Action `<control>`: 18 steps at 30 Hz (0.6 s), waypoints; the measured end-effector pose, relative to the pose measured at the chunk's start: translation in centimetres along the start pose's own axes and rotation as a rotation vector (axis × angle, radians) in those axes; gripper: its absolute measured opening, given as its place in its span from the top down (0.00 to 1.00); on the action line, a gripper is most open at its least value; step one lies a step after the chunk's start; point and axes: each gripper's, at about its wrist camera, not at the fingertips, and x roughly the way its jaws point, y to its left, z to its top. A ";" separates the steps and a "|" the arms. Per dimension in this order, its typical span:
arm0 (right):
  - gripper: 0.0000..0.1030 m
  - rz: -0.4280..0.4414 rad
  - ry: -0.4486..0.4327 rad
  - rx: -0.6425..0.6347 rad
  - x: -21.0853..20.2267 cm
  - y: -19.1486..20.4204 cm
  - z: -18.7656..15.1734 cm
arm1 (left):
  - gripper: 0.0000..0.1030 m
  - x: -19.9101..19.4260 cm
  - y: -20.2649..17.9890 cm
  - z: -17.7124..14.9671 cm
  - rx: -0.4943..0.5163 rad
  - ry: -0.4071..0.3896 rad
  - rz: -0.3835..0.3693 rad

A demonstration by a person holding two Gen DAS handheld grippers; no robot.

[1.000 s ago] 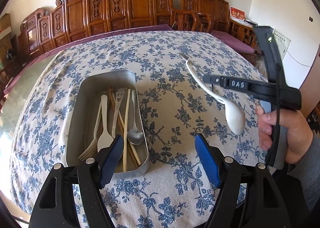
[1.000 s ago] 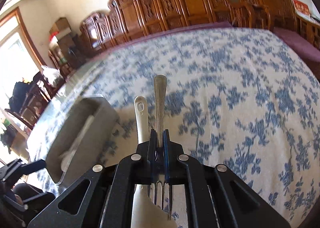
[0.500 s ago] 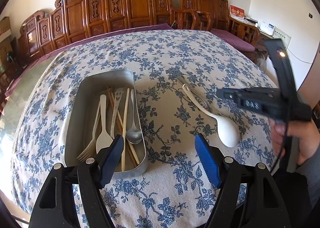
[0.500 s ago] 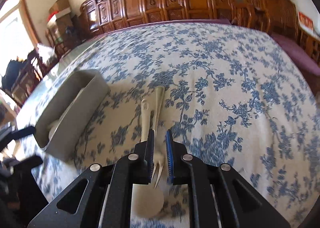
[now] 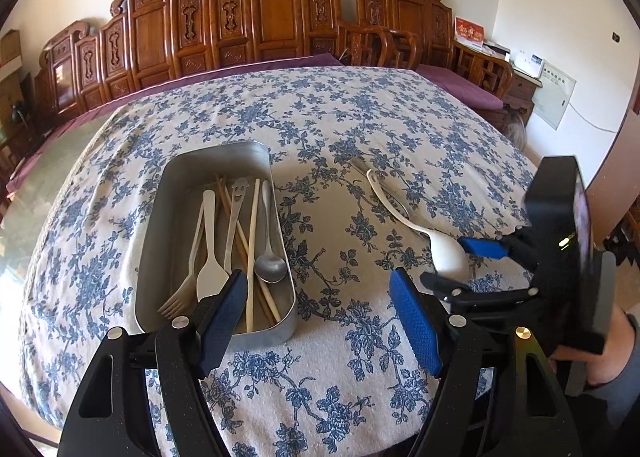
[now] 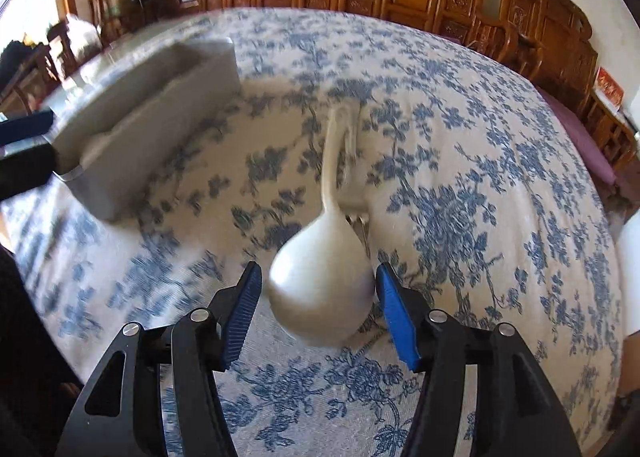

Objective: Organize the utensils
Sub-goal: 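Lift the white spoon with the right gripper while the left gripper moves toward a metal fork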

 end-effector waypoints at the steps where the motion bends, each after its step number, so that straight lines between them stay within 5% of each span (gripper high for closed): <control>1: 0.40 -0.010 0.002 -0.001 0.0 0.0 0.0 | 0.32 -0.1 0.1 0.0 -0.001 -0.001 0.000; 9: 0.68 -0.047 -0.063 0.093 -2.5 -2.7 0.1 | 0.32 -0.5 0.7 -0.1 -0.014 -0.006 -0.012; 18: 0.85 -0.060 -0.072 0.153 -3.5 -5.7 0.4 | 0.32 -0.3 0.1 -0.1 0.002 0.000 -0.008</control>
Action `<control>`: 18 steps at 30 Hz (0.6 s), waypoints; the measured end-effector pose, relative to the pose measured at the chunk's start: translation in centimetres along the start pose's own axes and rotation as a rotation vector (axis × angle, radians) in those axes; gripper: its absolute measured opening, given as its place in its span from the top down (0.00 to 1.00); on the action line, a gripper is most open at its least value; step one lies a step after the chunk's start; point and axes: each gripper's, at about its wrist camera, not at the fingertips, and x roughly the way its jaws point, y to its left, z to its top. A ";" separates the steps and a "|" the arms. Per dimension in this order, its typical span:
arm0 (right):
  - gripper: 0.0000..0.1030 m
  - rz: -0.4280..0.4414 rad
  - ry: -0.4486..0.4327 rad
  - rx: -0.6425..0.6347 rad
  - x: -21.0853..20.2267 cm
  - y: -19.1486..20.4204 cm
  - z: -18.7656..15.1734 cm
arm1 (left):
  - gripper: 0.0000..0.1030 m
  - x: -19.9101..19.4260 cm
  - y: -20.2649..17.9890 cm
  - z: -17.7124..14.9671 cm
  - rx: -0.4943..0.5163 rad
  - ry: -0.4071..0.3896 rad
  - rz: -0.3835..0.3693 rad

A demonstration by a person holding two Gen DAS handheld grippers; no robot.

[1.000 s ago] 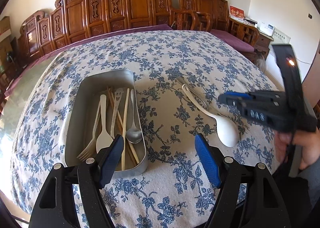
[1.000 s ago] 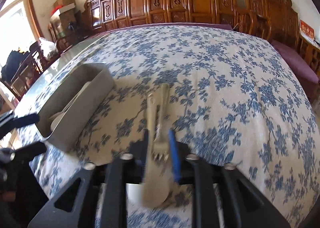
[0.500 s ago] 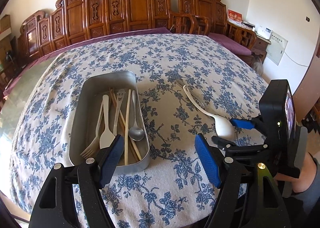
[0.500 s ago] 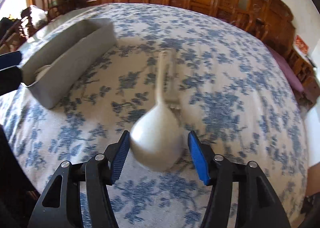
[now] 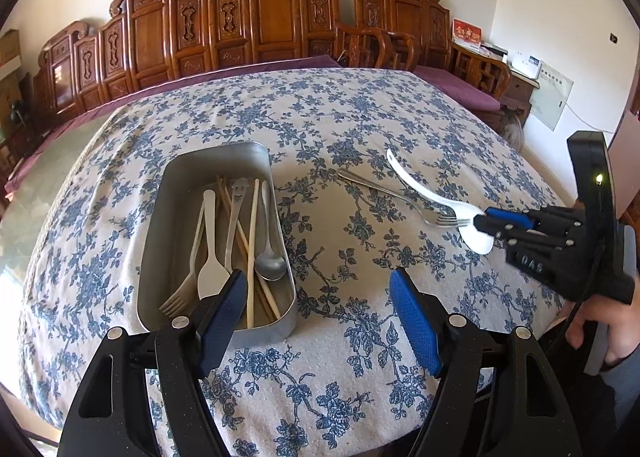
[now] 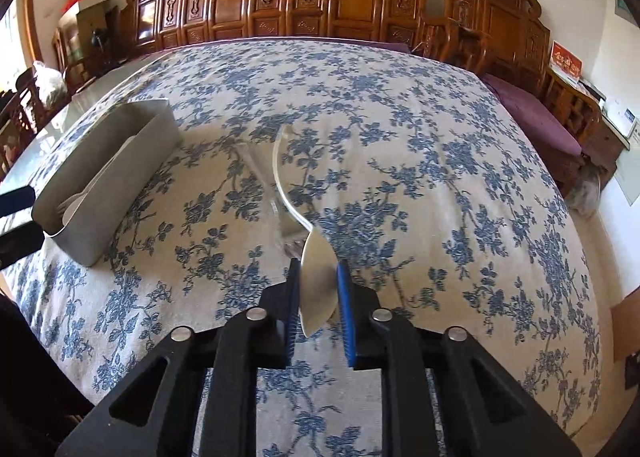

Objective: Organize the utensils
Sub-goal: 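Lift the white spoon with the right gripper while the left gripper moves toward a metal fork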

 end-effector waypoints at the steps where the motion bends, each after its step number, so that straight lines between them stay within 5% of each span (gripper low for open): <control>1: 0.87 0.006 0.002 0.016 -0.1 -0.4 0.0 | 0.32 0.0 0.0 0.0 0.001 0.001 0.002; 12: 0.94 0.068 -0.003 0.060 -1.0 -0.4 -0.1 | 0.32 0.3 -0.7 0.0 0.012 0.006 0.011; 18: 0.94 0.090 -0.101 0.066 -3.4 0.0 0.7 | 0.32 0.9 -1.0 -0.1 0.019 0.017 0.018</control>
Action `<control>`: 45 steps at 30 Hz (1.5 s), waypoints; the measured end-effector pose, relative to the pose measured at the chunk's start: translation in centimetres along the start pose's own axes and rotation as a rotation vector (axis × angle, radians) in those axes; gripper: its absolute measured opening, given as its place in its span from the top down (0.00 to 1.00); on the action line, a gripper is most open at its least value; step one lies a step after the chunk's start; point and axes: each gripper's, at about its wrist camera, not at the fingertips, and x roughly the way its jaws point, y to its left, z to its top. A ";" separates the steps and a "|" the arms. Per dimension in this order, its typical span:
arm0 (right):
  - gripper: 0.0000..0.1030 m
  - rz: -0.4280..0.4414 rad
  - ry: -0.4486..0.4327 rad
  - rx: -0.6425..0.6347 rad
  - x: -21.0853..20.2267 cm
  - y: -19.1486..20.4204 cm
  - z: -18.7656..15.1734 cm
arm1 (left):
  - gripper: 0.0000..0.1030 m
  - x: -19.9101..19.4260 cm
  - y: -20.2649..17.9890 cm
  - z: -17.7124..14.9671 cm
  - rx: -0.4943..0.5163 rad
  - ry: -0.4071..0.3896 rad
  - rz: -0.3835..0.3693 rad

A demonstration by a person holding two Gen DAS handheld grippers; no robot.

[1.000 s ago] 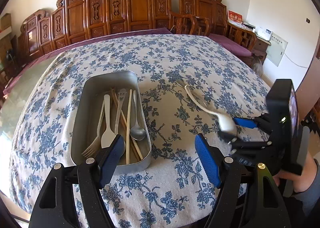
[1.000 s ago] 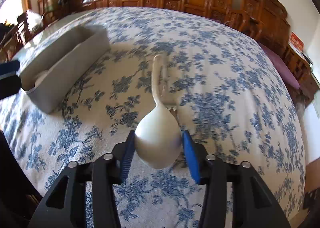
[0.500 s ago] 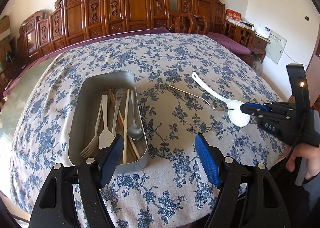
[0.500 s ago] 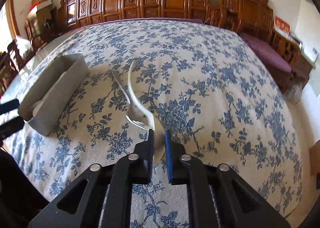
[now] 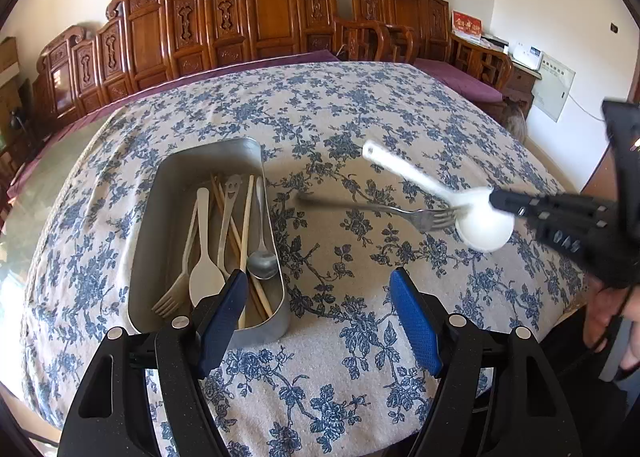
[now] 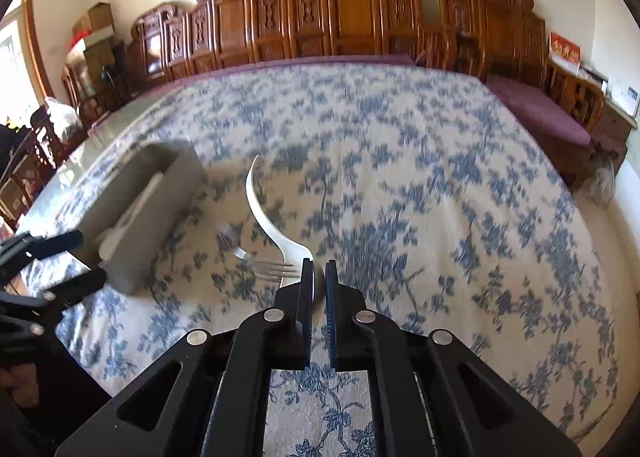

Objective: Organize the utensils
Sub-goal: 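Lift the white spoon with the right gripper while the left gripper moves toward a metal fork, then grasp the metal fork with the left gripper and lift it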

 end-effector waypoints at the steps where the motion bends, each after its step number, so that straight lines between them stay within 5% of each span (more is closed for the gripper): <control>1: 0.94 0.003 -0.018 -0.014 -0.6 0.3 0.3 | 0.32 0.1 0.0 0.0 0.000 0.002 0.002; 13: 0.96 -0.006 0.009 0.014 0.1 -1.7 0.5 | 0.32 0.8 -0.5 1.0 -0.023 0.005 -0.036; 30: 0.97 0.012 0.007 0.076 1.8 -4.7 -0.7 | 0.33 6.8 -2.4 2.4 0.148 0.116 -0.097; 37: 0.96 0.032 0.020 0.078 2.5 -4.6 -0.8 | 0.55 9.1 -3.3 3.0 0.205 0.156 -0.139; 45: 0.96 0.044 0.028 0.082 3.0 -4.7 -0.8 | 0.63 10.7 -4.3 2.3 0.277 0.221 -0.155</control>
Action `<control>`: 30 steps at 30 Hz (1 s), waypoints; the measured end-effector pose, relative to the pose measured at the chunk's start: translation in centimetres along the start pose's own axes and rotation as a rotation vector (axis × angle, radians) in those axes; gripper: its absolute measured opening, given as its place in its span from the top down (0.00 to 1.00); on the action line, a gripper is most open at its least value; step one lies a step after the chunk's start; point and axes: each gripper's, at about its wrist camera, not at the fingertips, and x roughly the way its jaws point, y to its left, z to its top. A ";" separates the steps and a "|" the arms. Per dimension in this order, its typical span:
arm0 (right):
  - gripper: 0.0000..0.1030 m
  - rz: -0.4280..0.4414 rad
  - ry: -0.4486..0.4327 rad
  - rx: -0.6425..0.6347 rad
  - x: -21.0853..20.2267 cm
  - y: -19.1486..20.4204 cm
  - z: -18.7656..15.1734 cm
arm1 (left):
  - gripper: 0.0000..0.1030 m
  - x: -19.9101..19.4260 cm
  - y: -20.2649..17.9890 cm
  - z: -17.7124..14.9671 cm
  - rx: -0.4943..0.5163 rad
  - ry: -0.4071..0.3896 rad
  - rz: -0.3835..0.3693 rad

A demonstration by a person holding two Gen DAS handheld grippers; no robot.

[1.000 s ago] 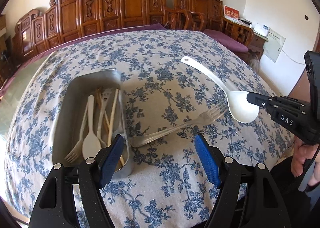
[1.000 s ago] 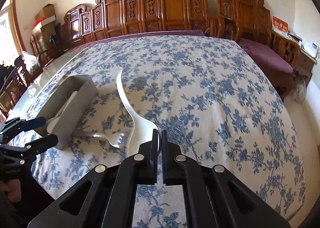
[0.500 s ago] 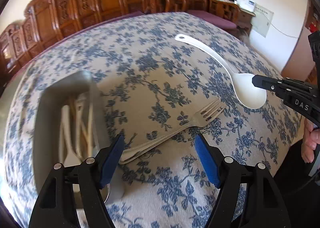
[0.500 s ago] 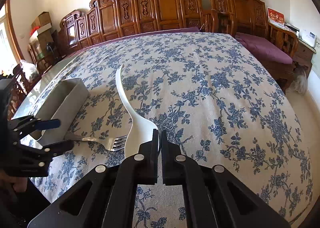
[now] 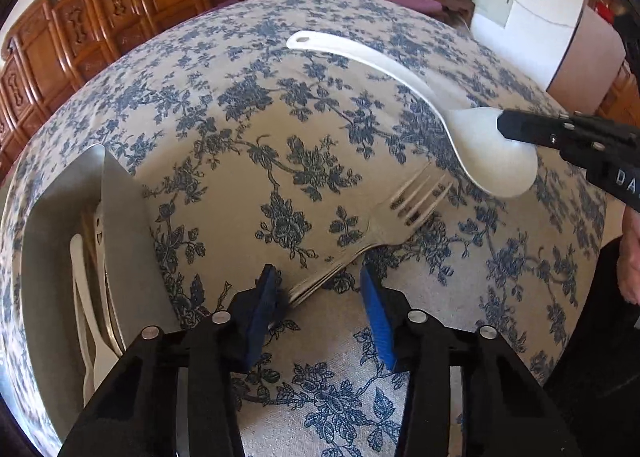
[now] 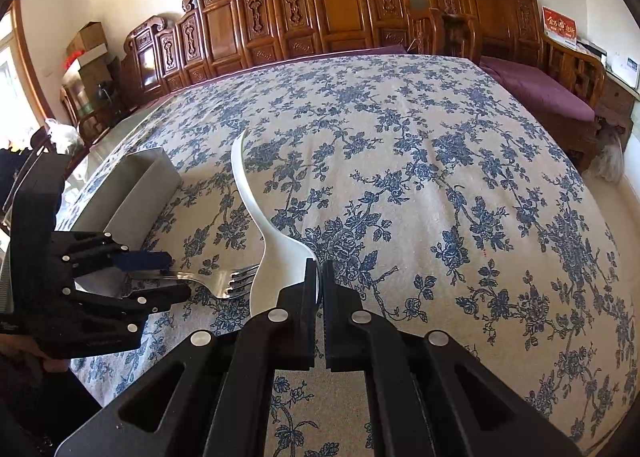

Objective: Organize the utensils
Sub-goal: 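Grasp the metal fork with the left gripper and lift it, then carry the metal fork into the tray and open the left gripper while the right gripper carries the spoon over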

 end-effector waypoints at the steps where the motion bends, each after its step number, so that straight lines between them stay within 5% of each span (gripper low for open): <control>1: 0.96 0.000 -0.001 0.000 0.0 0.0 0.0 | 0.68 0.0 0.1 0.0 -0.012 0.005 -0.008; 8: 0.96 -0.001 -0.010 -0.004 -0.2 0.1 0.0 | 0.93 -0.3 -0.4 0.1 -0.038 0.021 -0.062; 30: 0.96 0.057 -0.025 -0.020 -0.4 2.6 0.8 | 0.94 -7.4 4.4 0.0 -0.243 -0.136 0.010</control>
